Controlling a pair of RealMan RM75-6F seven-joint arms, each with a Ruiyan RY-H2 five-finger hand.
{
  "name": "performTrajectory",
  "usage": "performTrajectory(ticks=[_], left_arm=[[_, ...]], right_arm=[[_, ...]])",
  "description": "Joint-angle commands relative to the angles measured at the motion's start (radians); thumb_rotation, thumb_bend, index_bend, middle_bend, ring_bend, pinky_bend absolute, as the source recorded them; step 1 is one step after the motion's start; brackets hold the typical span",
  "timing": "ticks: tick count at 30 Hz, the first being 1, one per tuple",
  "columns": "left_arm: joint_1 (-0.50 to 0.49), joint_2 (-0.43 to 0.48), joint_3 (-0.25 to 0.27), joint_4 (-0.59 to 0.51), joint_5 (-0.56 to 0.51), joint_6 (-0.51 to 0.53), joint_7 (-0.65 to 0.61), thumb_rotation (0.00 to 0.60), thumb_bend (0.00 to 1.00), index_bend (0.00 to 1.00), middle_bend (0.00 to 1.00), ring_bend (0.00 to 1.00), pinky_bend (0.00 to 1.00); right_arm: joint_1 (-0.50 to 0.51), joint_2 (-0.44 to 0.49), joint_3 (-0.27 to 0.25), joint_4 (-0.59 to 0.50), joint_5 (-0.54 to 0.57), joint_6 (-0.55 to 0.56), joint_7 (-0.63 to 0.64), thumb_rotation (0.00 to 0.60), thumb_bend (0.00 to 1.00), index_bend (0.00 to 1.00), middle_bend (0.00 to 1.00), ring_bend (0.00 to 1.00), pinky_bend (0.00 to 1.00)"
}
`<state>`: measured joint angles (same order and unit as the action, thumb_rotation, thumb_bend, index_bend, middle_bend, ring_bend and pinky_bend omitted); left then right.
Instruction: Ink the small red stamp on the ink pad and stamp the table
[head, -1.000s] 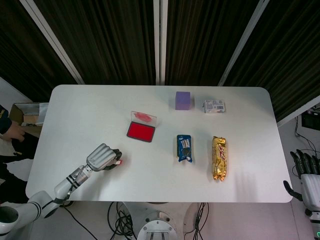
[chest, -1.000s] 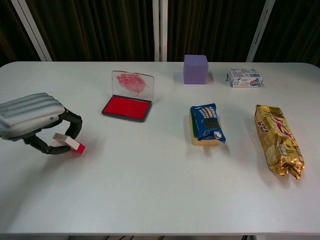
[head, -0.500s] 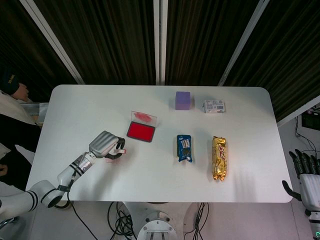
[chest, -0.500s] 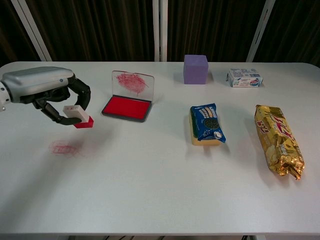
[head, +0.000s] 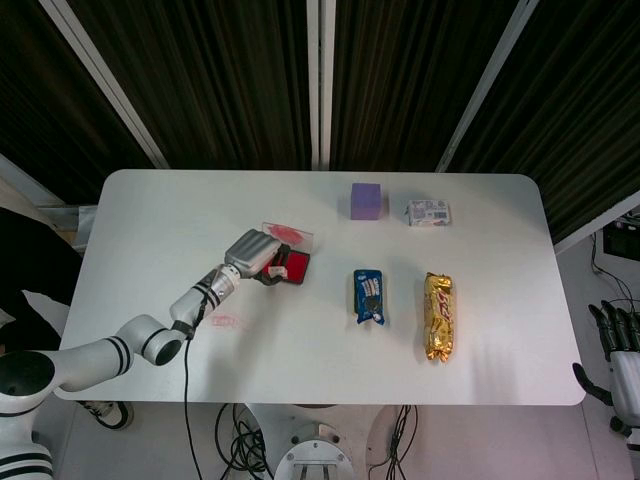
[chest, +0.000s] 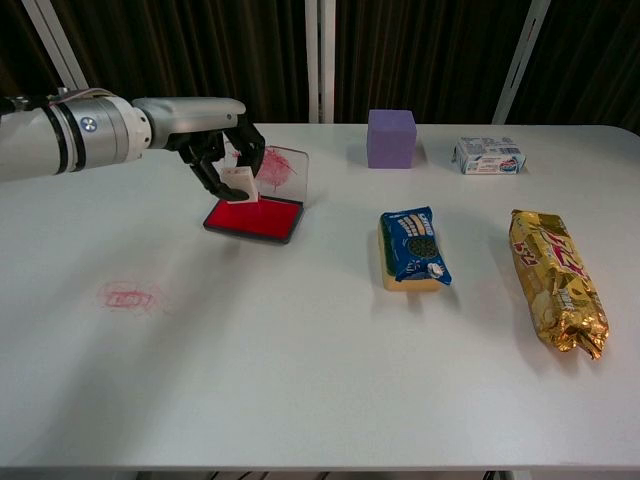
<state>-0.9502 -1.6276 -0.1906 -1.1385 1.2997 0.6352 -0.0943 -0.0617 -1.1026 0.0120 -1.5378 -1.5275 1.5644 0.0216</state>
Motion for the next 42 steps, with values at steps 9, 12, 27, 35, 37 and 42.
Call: performTrajectory(ticks=[9,12,27,35,37,42], left_arm=[[-0.099,-0.184,-0.023,0.314,-0.083,-0.143,-0.021,0.6,0.42,0.62,0.62,0.97,1.0],[-0.108,-0.216,-0.025,0.373,-0.074,-0.142,-0.042,0.6,0.42,0.62,0.62,0.97,1.0],[-0.101,-0.276,0.018,0.489,-0.009,-0.152,-0.132,0.6,0.43,0.62,0.62,0.97,1.0],[-0.098,-0.206,-0.008,0.403,0.01,-0.102,-0.197,0.6,0.43,0.62,0.61,0.97,1.0],[-0.09,-0.149,-0.016,0.328,0.011,-0.09,-0.207,0.6,0.43,0.62,0.61,0.97,1.0],[-0.055,0.037,-0.01,0.08,-0.001,-0.106,-0.202,0.6,0.44,0.62,0.61,0.97,1.0]], right_arm=[[-0.005,0.026,0.003,-0.013,0.004,0.004,0.014,0.6,0.21,0.0,0.0,0.0,0.0],[-0.003,0.03,0.006,-0.019,0.003,0.004,0.011,0.6,0.21,0.0,0.0,0.0,0.0],[0.0,0.025,0.009,-0.017,0.015,-0.011,0.005,0.6,0.21,0.0,0.0,0.0,0.0],[-0.003,0.026,0.011,-0.017,0.016,-0.005,0.008,0.6,0.21,0.0,0.0,0.0,0.0],[-0.002,0.024,0.011,-0.015,0.016,-0.007,0.009,0.6,0.21,0.0,0.0,0.0,0.0],[0.006,0.011,0.009,-0.003,0.016,-0.023,0.012,0.6,0.21,0.0,0.0,0.0,0.0]])
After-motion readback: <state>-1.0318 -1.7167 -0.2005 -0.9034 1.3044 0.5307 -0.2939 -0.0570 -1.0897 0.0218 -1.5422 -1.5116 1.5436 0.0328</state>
